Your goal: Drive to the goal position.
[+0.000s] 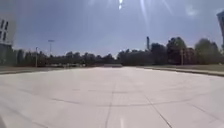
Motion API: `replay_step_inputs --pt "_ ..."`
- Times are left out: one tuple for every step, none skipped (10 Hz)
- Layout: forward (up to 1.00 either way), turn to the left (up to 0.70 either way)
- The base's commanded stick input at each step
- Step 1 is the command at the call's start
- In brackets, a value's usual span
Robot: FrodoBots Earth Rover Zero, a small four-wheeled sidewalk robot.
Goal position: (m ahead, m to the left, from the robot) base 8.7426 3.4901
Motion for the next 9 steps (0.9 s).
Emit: replay_step_inputs --pt "0.85 0.0" --pt "0.85 0.0" --pt "0.85 0.0" --pt "0.85 0.0" --pt "0.85 0.0" --pt "0.85 0.0" --pt "0.85 0.0" --pt "0.85 0.0" --pt "0.85 0.0"
